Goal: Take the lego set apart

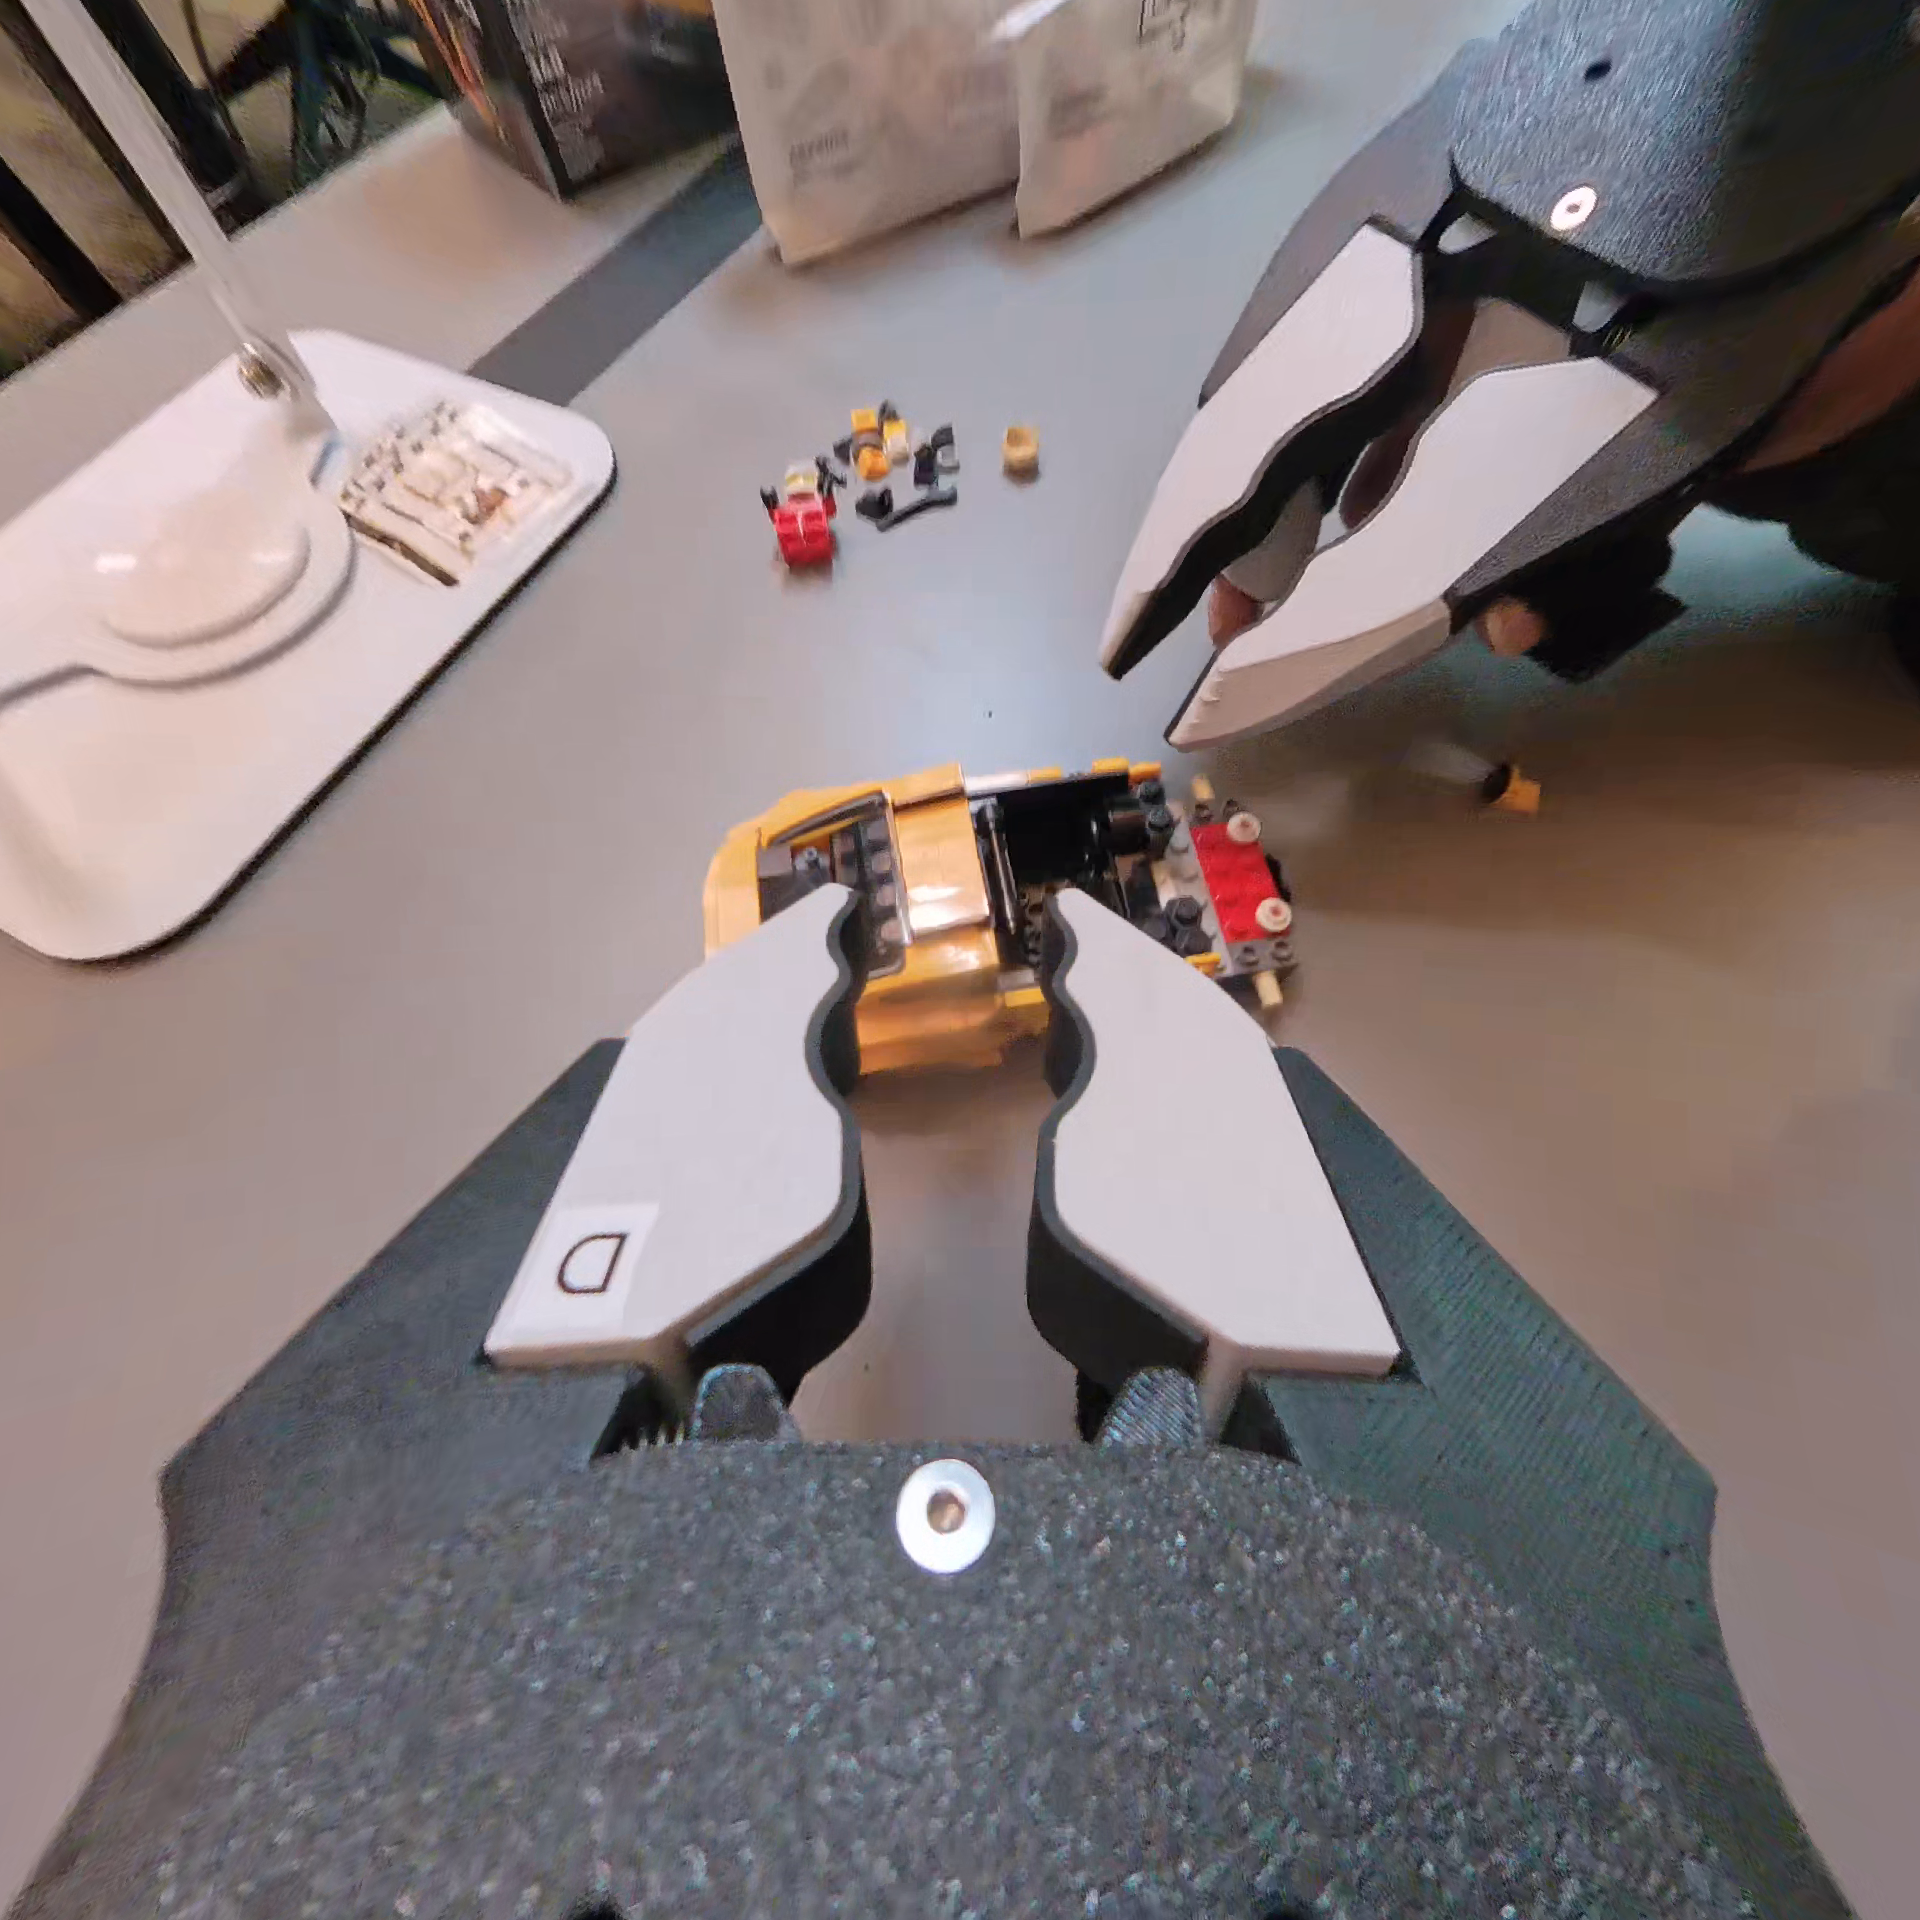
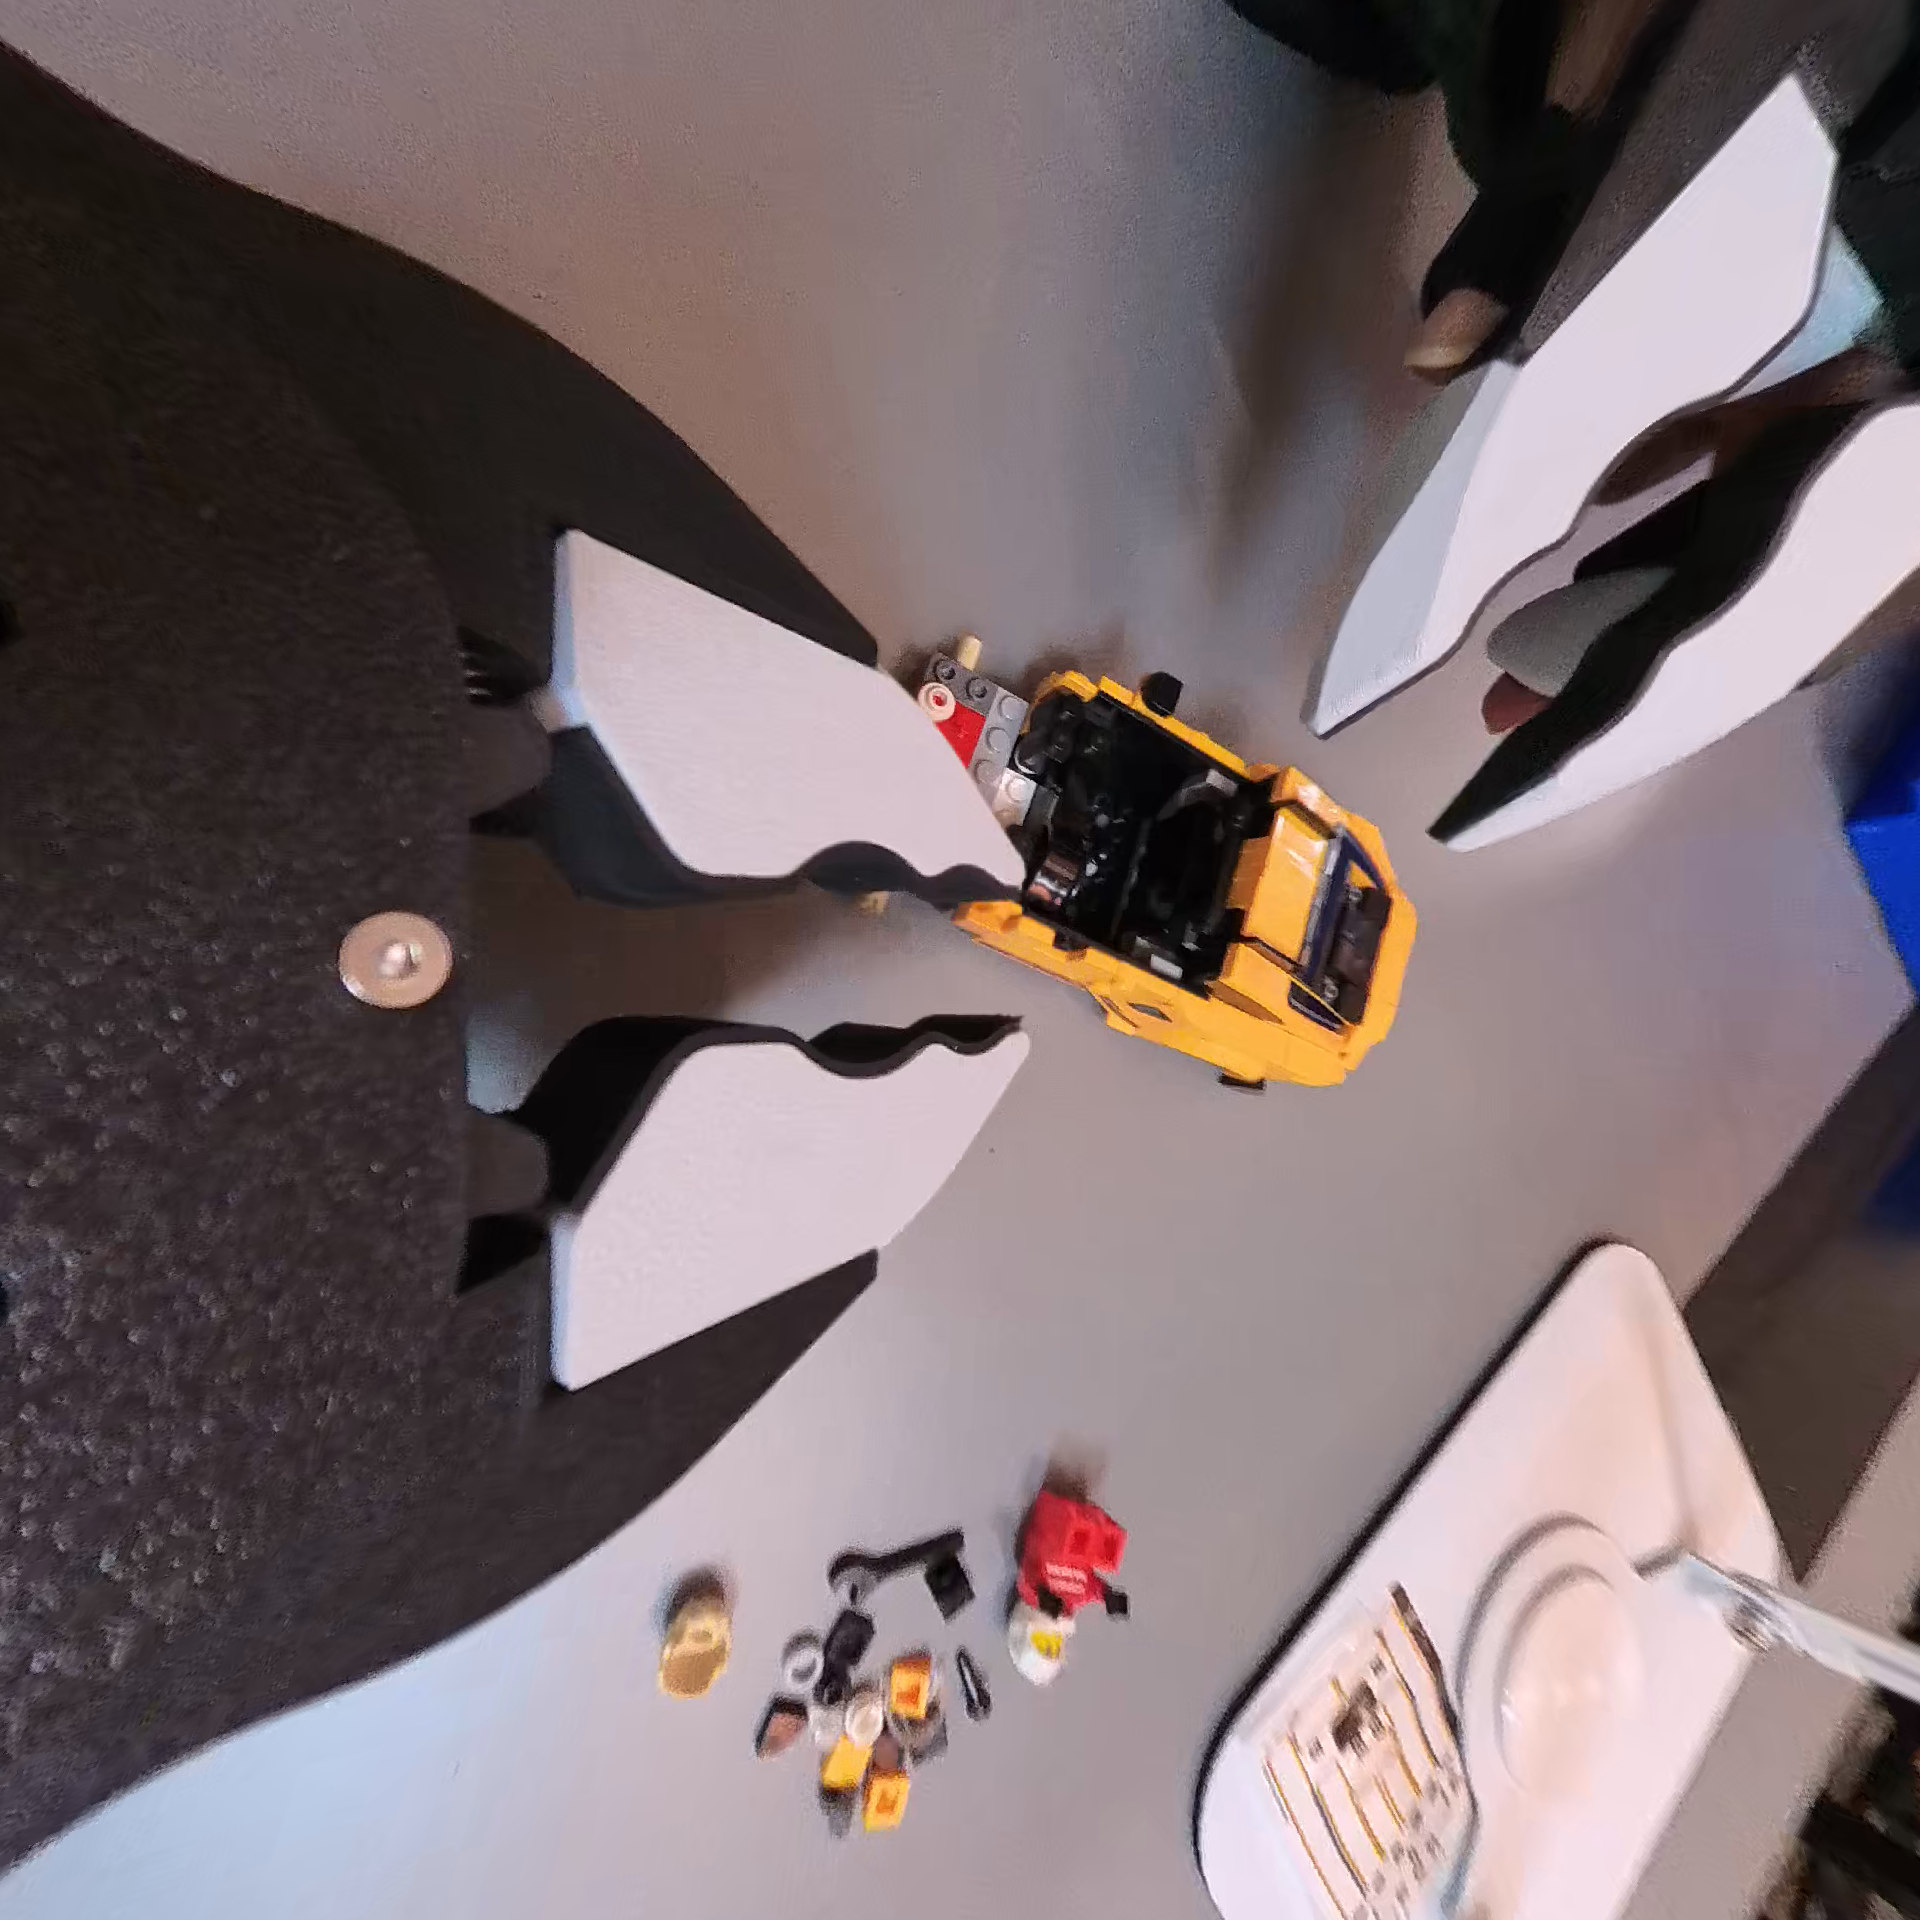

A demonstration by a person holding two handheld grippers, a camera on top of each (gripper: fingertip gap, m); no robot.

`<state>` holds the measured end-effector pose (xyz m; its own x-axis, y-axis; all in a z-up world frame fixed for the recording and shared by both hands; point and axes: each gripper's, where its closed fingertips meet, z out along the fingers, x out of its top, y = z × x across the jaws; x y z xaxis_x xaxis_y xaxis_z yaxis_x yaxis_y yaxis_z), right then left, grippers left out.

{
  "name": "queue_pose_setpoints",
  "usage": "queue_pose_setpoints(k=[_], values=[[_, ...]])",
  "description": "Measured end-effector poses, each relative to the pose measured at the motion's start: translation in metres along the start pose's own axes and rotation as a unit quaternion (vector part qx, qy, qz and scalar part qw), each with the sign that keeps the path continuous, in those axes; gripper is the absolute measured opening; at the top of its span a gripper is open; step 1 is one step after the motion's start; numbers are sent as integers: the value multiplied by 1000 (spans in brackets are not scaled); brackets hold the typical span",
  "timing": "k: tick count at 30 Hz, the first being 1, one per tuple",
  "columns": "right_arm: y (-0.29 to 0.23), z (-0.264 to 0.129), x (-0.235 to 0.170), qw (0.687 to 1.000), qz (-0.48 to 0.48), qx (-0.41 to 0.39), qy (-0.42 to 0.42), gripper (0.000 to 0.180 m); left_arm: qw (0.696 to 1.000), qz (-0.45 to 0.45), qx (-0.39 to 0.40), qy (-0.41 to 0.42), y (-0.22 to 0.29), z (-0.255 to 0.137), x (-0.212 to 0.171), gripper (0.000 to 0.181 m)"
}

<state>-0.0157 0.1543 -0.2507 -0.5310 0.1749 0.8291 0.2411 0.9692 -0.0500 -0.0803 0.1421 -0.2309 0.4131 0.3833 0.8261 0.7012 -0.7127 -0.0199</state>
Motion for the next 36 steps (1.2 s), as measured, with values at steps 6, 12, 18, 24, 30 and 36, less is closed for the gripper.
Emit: queue_pose_setpoints(k=[6,12,18,24,30,36], values=[[-21,14,-9,998,18,55,-30,23,999,6,3,-48,-3,8,-19,32],[-75,20,-6,990,-60,125,-31,14,998,2,6,-62,-21,-6,-29,30],[-77,19,-11,987,-97,124,-35,15,997,-18,-17,-76,-22,-12,-40,35],[-50,15,-10,993,-60,100,-21,16,988,-105,-82,-72,-5,2,-43,36],[-52,16,-12,992,-62,108,-25,18,987,-98,-113,-55,-6,2,-42,33],[-51,14,-9,992,-56,113,-15,18,983,-82,-164,-19,-6,4,-39,31]])
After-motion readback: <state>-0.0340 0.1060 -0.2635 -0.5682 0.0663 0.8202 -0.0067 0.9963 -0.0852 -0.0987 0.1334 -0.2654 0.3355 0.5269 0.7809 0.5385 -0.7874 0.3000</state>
